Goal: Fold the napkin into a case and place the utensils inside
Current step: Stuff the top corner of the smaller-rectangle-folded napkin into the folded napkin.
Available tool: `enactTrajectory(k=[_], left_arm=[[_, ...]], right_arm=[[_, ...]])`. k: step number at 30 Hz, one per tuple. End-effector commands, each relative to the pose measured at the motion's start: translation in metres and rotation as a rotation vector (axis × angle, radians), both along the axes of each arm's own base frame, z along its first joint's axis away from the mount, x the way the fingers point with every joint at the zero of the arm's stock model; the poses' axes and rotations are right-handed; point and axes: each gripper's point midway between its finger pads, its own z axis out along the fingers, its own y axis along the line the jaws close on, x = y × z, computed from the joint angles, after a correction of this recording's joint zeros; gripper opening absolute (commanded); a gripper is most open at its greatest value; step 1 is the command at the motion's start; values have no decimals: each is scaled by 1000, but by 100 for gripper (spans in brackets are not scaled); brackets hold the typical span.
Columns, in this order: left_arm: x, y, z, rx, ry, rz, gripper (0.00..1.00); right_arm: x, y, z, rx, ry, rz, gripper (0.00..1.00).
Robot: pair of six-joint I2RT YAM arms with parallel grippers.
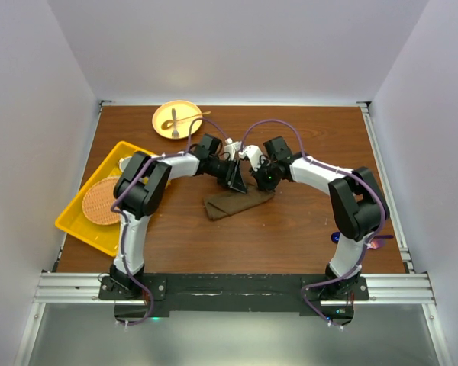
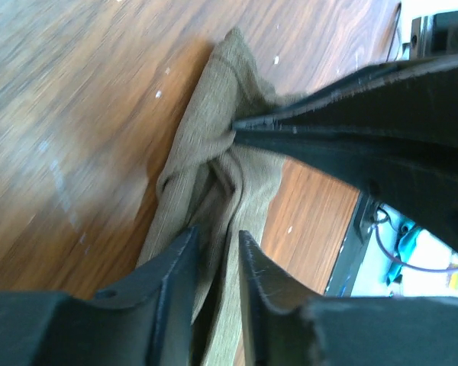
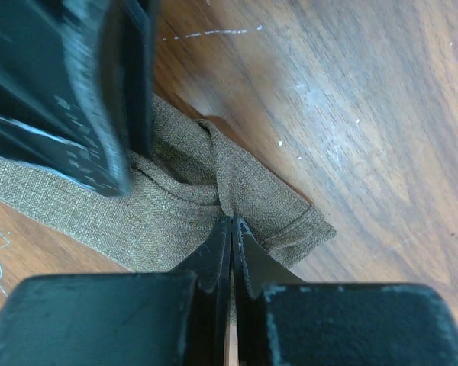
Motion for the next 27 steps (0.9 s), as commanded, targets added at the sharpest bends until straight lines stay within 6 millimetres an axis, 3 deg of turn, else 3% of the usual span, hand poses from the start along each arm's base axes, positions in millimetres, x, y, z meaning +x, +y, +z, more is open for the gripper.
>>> enactTrajectory(k=[1, 10, 14, 19, 24, 27], left_arm=[[-2, 31, 19, 27, -48, -35, 37], [-22, 48, 13, 70, -30, -110, 42], [-19, 40, 33, 3, -66, -131, 33], [-15, 34, 49, -36, -90, -143, 4], [-1, 34, 54, -8, -141, -107, 0], [9, 40, 37, 64, -148, -74, 0]], right_arm=[[2, -10, -14, -59, -7, -2, 0], [3, -11, -12, -67, -13, -6, 0], [3, -12, -13, -69, -13, -5, 0], [3, -11, -13, -67, -17, 0, 0], [3, -12, -13, -69, -26, 13, 0], [3, -11, -12, -69, -31, 17, 0]])
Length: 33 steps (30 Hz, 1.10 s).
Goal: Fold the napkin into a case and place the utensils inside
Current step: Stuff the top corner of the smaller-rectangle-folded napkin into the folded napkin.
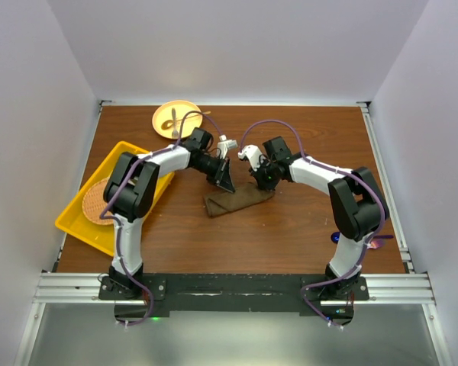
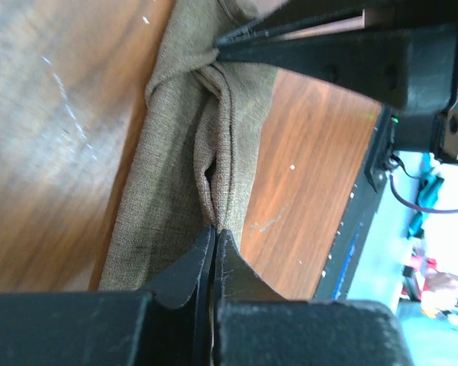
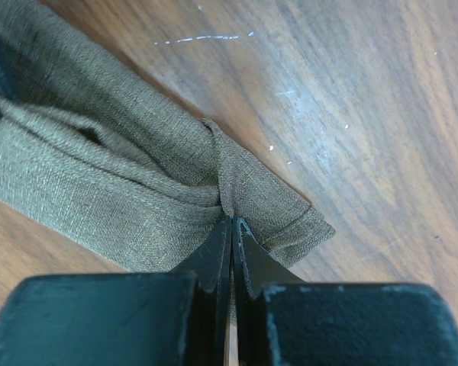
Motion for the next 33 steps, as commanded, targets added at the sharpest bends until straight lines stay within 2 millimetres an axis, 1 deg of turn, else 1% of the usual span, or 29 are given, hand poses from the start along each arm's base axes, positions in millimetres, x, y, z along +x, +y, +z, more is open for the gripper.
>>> enactTrajectory(k=[1, 2, 4, 5, 8, 10, 11, 12, 13, 14, 15, 17, 18, 20, 21, 23, 24, 25, 26, 28, 30, 31, 33], left_arm=[[25, 2, 9, 52, -96, 42, 0], [26, 4, -1, 65, -77, 48, 0], [29, 6, -13, 88, -67, 61, 0], [28, 7, -23, 97, -45, 64, 0], [26, 8, -38, 97, -6, 64, 0], [24, 9, -44, 94, 6, 54, 0], [23, 9, -51, 99, 18, 47, 0], [23, 8, -52, 95, 19, 38, 0], [18, 11, -59, 104, 53, 28, 0], [18, 11, -59, 105, 44, 16, 0], [17, 12, -61, 110, 48, 9, 0], [16, 14, -63, 115, 40, -2, 0], [16, 14, -64, 117, 42, -6, 0], [15, 15, -66, 118, 36, -19, 0], [14, 15, -67, 119, 40, -21, 0], [15, 14, -67, 118, 44, -22, 0], [14, 15, -68, 117, 50, -24, 0], [15, 14, -67, 114, 51, -24, 0], [15, 13, -67, 111, 50, -26, 0], [16, 12, -66, 108, 56, -26, 0], [15, 12, -65, 103, 63, -27, 0], [14, 13, -66, 104, 67, -28, 0], [15, 14, -66, 103, 70, -26, 0]], right_arm=[[-1, -9, -11, -51, -2, 9, 0], [0, -9, -10, -51, -4, 9, 0], [1, -8, -9, -49, -8, 17, 0], [1, -7, -9, -49, -7, 19, 0], [4, -5, -4, -42, -12, 23, 0], [5, -2, 4, -26, -10, 25, 0], [5, 0, 12, -12, -15, 24, 0], [5, 4, 22, 8, -9, 28, 0], [4, 6, 29, 21, -1, 18, 0], [4, 8, 36, 31, 2, 15, 0], [3, 10, 52, 52, 7, 13, 3], [5, 9, 68, 82, 20, -16, 11], [6, 11, 82, 101, 22, -17, 17], [8, 11, 92, 125, 28, -33, 24], [8, 13, 97, 137, 36, -28, 30], [4, 20, 100, 173, 58, 1, 35], [5, 22, 98, 185, 60, 9, 37], [2, 27, 95, 208, 78, 26, 38], [3, 30, 94, 224, 76, 35, 38], [-2, 37, 86, 253, 100, 63, 38], [-5, 42, 78, 262, 97, 92, 33], [-6, 43, 73, 260, 104, 98, 28], [-9, 43, 66, 261, 128, 101, 21]])
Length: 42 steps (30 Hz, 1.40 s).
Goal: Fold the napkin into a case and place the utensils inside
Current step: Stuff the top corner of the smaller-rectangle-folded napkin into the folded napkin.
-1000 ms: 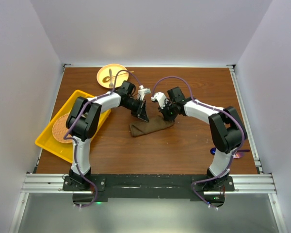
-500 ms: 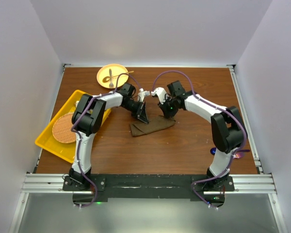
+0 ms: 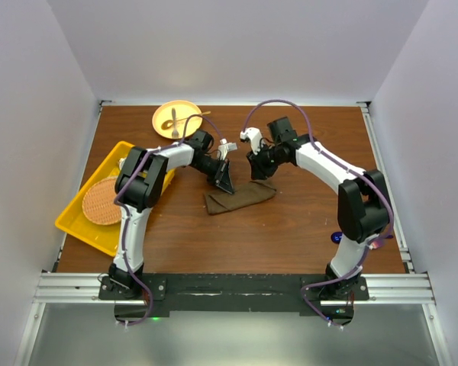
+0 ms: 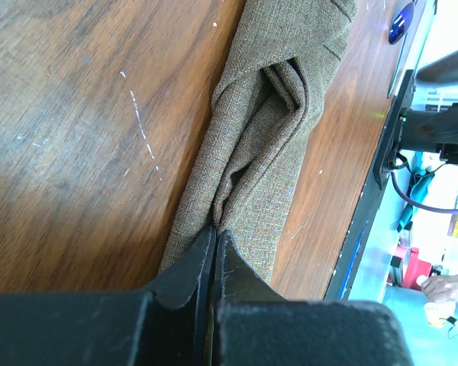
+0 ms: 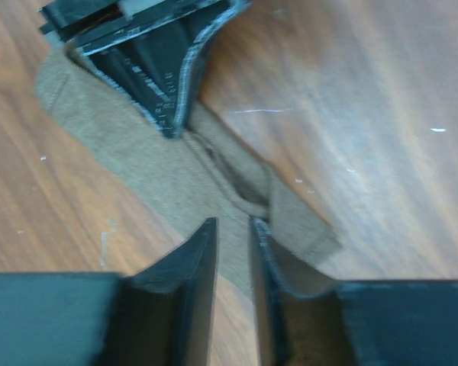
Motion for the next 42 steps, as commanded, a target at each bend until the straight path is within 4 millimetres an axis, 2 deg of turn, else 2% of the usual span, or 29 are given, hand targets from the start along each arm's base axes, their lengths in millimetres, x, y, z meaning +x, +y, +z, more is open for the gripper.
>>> enactTrajectory(k=[1, 6, 11, 15, 17, 20, 21, 24, 26, 28, 31, 32, 33, 35, 38, 40, 42], left_arm=[[1, 12, -31, 88, -12, -6, 0], [1, 12, -32, 84, -10, -4, 0], [0, 12, -33, 82, -4, -7, 0], [4, 14, -31, 79, -6, 2, 0], [7, 13, -24, 57, -14, 0, 1], [19, 13, 1, -30, -89, 3, 17], [22, 18, 15, -51, -97, 34, 28], [40, 27, 43, -98, -196, 92, 42], [49, 31, 58, -104, -266, 111, 49], [48, 32, 62, -110, -293, 96, 50], [37, 30, 74, -158, -257, 85, 47], [33, 26, 90, -222, -275, 63, 43], [24, 26, 90, -239, -238, 66, 39], [15, 22, 108, -313, -253, 46, 26], [-8, 16, 98, -314, -190, 14, 15], [-23, 9, 89, -293, -155, -21, 12], [-29, 5, 72, -262, -111, -15, 10]], right_arm=[[-12, 12, -13, 48, 57, 52, 16], [-16, 5, -40, -27, 89, 29, 11], [-1, 0, -72, -99, 60, -46, 12], [8, -11, -85, -177, 42, -114, 12], [7, -15, -90, -197, 46, -125, 12], [2, -23, -96, -232, 66, -139, 12], [0, -24, -97, -236, 72, -141, 11], [-7, -25, -101, -241, 96, -143, 11], [-9, -25, -102, -236, 110, -149, 11], [-9, -24, -101, -231, 118, -155, 11], [-11, -21, -99, -219, 137, -165, 11], [-12, -20, -99, -211, 151, -174, 11], [-11, -20, -99, -208, 155, -181, 11], [-13, -18, -101, -202, 182, -198, 11], [-13, -18, -103, -189, 216, -221, 11], [-14, -16, -104, -182, 231, -225, 11], [-15, -18, -105, -182, 247, -236, 11]])
